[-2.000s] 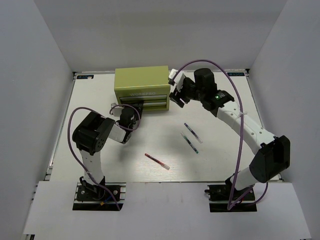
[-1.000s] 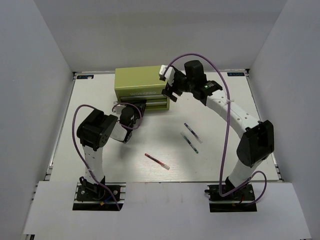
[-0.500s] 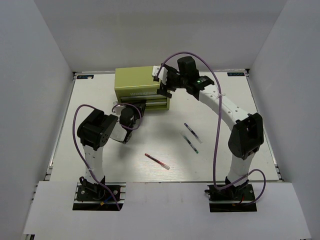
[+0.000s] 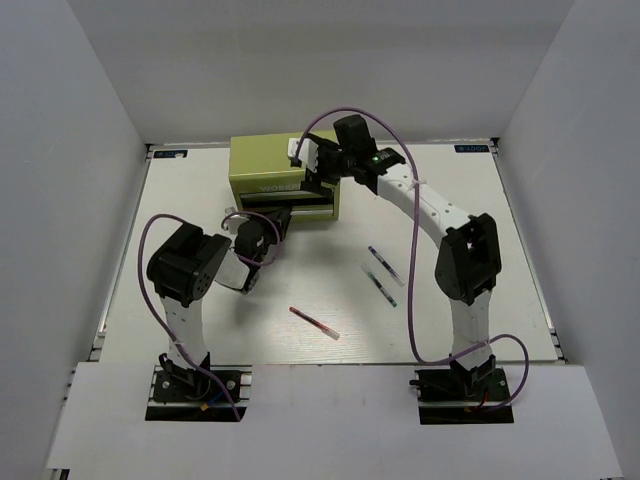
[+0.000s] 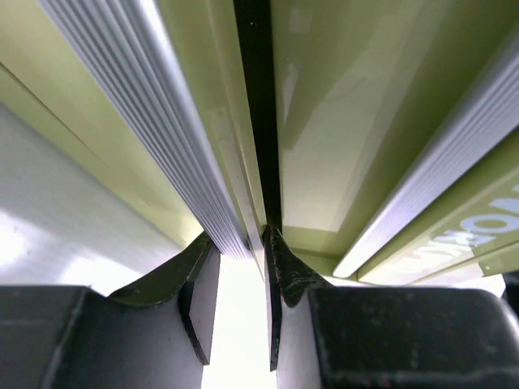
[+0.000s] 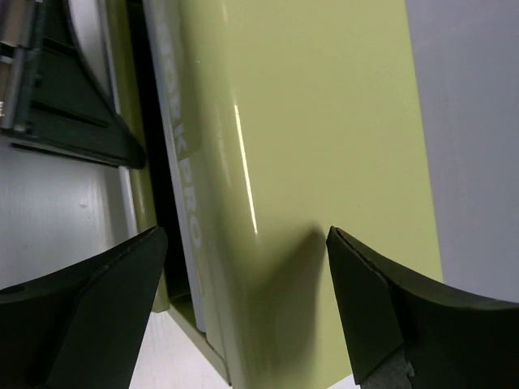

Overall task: Sort the stationery into containers
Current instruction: Open the drawer, then grab a piece of stationery with the right arm

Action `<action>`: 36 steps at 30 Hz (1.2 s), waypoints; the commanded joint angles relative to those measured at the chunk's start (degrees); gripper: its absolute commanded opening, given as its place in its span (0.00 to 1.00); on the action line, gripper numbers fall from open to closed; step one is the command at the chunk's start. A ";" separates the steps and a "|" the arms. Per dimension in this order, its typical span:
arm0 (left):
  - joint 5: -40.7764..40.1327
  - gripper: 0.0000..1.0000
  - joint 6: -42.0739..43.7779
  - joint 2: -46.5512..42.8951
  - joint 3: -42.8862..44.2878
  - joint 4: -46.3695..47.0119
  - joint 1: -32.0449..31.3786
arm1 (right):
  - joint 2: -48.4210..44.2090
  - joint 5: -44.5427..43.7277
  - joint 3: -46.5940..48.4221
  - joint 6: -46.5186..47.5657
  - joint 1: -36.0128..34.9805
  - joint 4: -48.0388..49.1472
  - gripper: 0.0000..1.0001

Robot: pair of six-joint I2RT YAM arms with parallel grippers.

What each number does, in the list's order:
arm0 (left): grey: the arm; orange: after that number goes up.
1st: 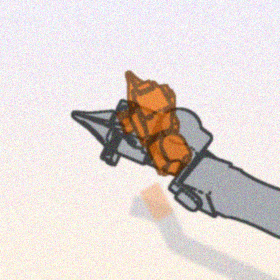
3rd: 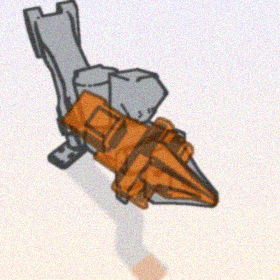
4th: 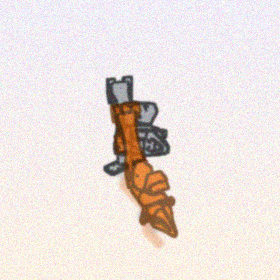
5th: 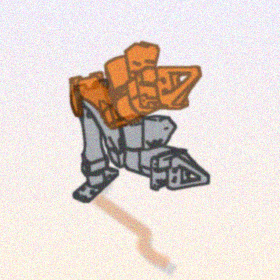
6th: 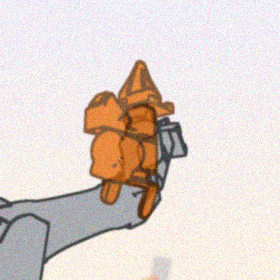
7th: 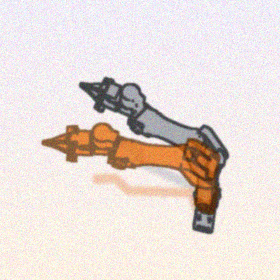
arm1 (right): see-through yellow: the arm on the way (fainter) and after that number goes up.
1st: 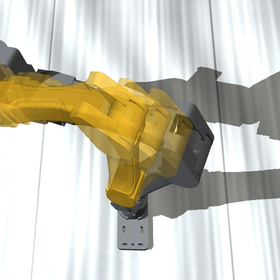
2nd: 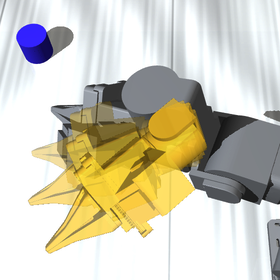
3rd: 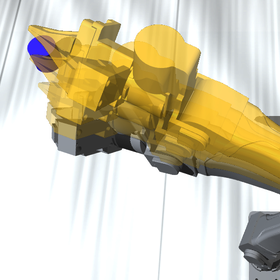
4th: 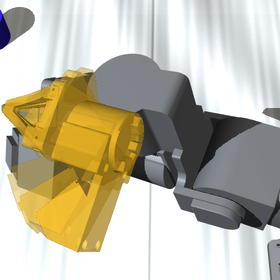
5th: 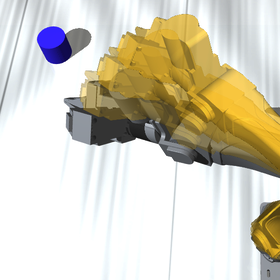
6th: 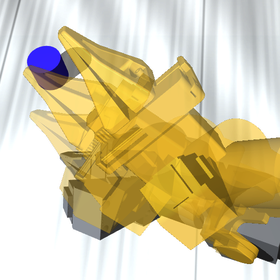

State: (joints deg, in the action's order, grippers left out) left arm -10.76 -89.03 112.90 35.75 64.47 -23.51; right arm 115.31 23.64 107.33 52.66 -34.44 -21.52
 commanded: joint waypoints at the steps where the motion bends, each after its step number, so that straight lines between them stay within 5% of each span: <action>1: -4.71 0.10 2.81 -4.52 -2.00 -1.45 1.97 | 1.67 -3.42 5.42 -2.03 -0.11 -1.59 0.85; 18: -0.40 0.11 4.92 -14.90 -9.29 -5.48 0.39 | 4.05 -9.67 7.02 -5.29 -0.10 -2.03 0.82; 21: 1.18 0.42 4.92 -15.60 -8.60 -7.50 1.62 | 3.00 -8.17 6.67 -5.38 -0.11 -3.00 0.85; 22: 1.18 0.60 4.92 -16.39 -7.98 -8.12 1.62 | 2.12 -7.73 6.06 -5.38 -0.11 -3.00 0.86; 25: 1.18 0.85 5.54 -18.50 -6.57 -13.30 1.62 | -0.87 -6.59 3.51 -5.29 -0.11 -2.74 0.88; 29: 1.18 0.99 6.77 -21.05 -6.57 -15.16 1.62 | -5.00 -5.97 -0.45 -5.99 0.07 -1.60 0.88; 36: 4.43 1.00 7.30 -29.03 -9.20 -18.05 1.62 | -17.11 -5.97 -12.73 -7.13 0.33 1.55 0.90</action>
State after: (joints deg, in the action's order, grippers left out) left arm -7.94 -83.00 90.80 27.20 46.81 -21.91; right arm 105.71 16.86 98.70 47.18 -34.35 -22.65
